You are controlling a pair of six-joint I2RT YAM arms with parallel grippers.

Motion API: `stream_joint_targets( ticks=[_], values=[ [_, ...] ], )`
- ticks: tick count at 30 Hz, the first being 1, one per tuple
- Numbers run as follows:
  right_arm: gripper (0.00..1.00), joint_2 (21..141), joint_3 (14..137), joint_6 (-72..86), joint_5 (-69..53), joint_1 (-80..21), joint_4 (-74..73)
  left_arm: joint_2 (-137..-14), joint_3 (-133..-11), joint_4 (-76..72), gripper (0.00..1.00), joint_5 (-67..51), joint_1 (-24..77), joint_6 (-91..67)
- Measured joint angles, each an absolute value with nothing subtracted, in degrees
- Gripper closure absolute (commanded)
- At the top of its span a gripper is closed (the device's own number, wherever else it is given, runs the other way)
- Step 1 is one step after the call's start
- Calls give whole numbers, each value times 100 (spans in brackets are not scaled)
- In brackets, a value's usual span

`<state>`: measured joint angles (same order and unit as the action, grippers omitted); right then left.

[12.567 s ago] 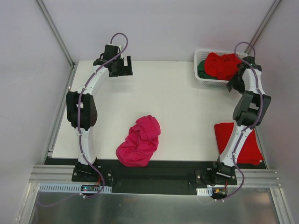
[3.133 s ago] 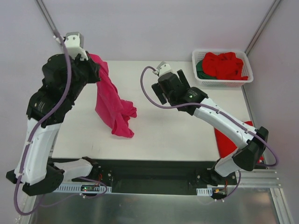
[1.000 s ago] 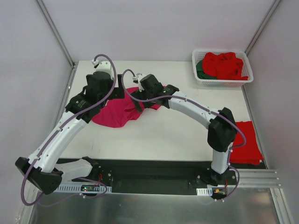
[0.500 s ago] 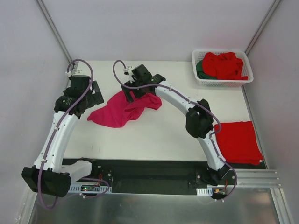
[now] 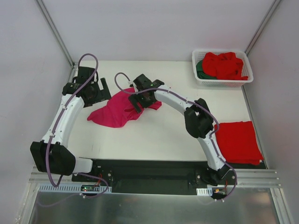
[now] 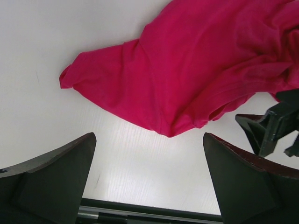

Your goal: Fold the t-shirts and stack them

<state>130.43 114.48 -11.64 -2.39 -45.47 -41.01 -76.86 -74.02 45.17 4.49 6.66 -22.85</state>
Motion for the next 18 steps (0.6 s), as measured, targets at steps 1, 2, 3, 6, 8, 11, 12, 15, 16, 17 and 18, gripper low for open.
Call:
stream_joint_targets(
  ticks=[1,2,3,6,8,11,12,15,16,17,18],
  values=[
    [11,13043,11448,-1170,-220,-4547,-4086,-7686,-7485,4519,1,423,666,-2300],
    [11,13043,11448,-1188,-204,-4547,-4053,-7682,-7564,4517,1,381,666,-2305],
    [12,13043,11448,-1208,-189,-4547,-4016,-7682,-7625,4499,1,349,666,-2314],
    [12,13043,11443,-1297,-19,-4547,-3927,-7682,-7669,4466,1,298,666,-2318],
    [12,13043,11443,-1389,172,-4552,-3920,-7682,-7669,4484,1,266,666,-2318],
    [17,13058,11443,-1505,375,-4552,-3920,-7679,-7664,4482,1,187,670,-2318],
    [23,13069,11443,-1527,403,-4552,-3918,-7679,-7655,4480,1,183,670,-2318],
    [43,13157,11448,-1570,408,-4552,-3916,-7675,-7599,4477,1,154,670,-2318],
    [47,13187,11448,-1577,405,-4552,-3913,-7673,-7588,4488,1,150,670,-2318],
    [47,13231,11443,-1564,397,-4552,-3907,-7671,-7568,4477,1,150,672,-2318],
    [48,13255,11421,-1559,392,-4554,-3874,-7669,-7546,4475,1,150,676,-2318]
  ],
)
